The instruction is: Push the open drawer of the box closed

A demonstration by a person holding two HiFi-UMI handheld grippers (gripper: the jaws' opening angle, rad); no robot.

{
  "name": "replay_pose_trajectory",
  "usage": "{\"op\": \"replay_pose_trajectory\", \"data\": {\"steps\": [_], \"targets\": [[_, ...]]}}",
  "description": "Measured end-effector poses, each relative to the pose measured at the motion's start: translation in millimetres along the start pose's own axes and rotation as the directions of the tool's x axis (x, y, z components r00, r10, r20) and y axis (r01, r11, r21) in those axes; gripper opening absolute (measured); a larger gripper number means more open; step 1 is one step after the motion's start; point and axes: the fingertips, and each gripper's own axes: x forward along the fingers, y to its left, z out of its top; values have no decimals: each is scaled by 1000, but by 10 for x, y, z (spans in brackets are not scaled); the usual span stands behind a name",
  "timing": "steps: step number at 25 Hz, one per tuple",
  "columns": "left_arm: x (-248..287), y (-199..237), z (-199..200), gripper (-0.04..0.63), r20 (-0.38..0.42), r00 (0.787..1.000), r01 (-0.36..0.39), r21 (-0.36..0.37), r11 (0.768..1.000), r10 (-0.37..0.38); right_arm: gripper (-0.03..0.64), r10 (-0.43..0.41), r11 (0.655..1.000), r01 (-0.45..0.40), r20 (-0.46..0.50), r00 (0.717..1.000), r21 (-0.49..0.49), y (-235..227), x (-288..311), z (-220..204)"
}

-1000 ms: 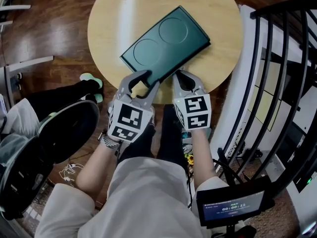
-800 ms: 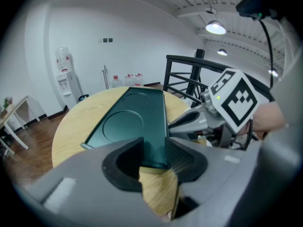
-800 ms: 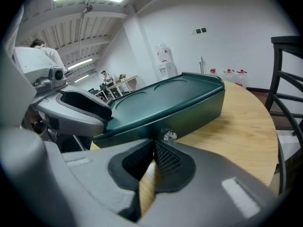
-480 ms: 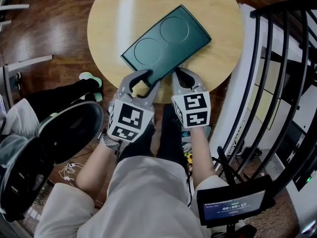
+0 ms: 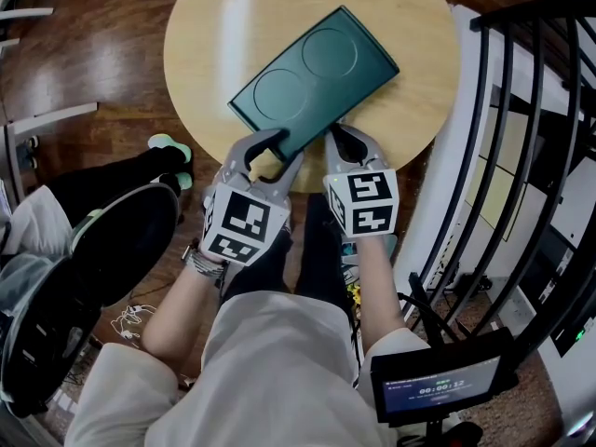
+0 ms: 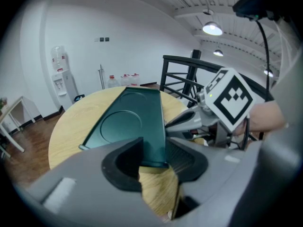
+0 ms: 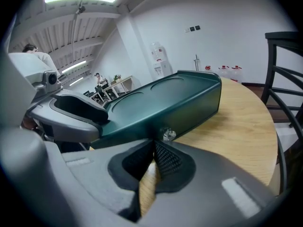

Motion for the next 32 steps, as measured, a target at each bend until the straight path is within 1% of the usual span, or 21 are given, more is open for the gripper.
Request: {"op": "replay_pose_trajectory", "data": {"steps": [6, 8, 11, 14, 16, 18, 23, 27, 30, 32], "targets": [[76, -6, 11, 155, 23, 1000, -4, 7, 1000, 4, 5, -9, 1000, 10, -10, 1000, 25, -77, -15, -8], [105, -22, 11, 155, 32, 999, -5, 7, 1000, 5, 5, -18, 1000, 19, -17, 1000, 20, -130, -56, 12], [64, -64, 73, 131, 54, 998, -17, 17, 1000, 16, 5, -45, 999, 45, -6, 999, 2, -225, -225, 85], [13, -72, 199, 124, 76, 997, -25, 16, 1000, 24, 5, -77, 997, 77, 17, 997, -1, -355, -429, 206], [-32, -69, 302, 116, 91, 995, -30, 20, 999, 28, 5, -98, 995, 98, 37, 995, 3, -430, -572, 284], [-87, -75, 352, 93, 103, 994, -37, 18, 999, 35, 5, -121, 993, 120, 66, 990, 13, -470, -729, 355], [-263, -63, 485, 67, 147, 987, -64, 8, 998, 62, 5, -164, 986, 162, 163, 973, 22, -426, -1105, 597], [-395, -107, 696, 57, 179, 981, -76, 34, 997, 69, 5, -180, 983, 181, 214, 960, 17, -404, -1379, 832], [-588, -161, 885, 45, 218, 973, -84, 46, 995, 72, 5, -192, 981, 194, 259, 947, 16, -342, -1648, 1039], [-799, -204, 963, 37, 260, 962, -97, 51, 994, 81, 5, -201, 978, 208, 303, 931, 8, -207, -1871, 1154]]}}
